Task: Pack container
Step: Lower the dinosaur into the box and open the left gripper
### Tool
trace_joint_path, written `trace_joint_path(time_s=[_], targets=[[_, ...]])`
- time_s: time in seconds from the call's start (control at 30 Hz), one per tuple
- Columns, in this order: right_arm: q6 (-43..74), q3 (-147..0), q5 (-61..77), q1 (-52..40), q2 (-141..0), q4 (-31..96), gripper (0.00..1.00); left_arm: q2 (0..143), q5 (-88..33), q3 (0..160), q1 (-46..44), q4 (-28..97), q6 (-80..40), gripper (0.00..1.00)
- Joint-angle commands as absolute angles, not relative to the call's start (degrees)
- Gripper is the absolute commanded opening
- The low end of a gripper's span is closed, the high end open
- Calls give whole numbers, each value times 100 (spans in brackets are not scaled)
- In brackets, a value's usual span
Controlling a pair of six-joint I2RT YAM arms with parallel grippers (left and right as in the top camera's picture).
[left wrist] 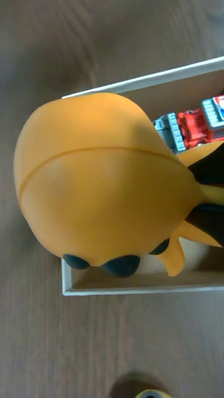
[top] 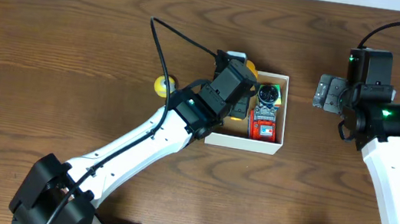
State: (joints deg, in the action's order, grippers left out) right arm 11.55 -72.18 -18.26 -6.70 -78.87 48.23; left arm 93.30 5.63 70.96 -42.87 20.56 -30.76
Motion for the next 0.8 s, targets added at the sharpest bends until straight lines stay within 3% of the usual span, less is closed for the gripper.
trace_joint_path(time_s=[0.0,0.77], targets=[[1219,-7273,-1909,-628,-7813,4825,99,9216,738,7150,-4322,2056,-3463,6],[1219,-7273,-1909,-628,-7813,4825,99,9848,972,7148,-4381,2112,-3461,6]])
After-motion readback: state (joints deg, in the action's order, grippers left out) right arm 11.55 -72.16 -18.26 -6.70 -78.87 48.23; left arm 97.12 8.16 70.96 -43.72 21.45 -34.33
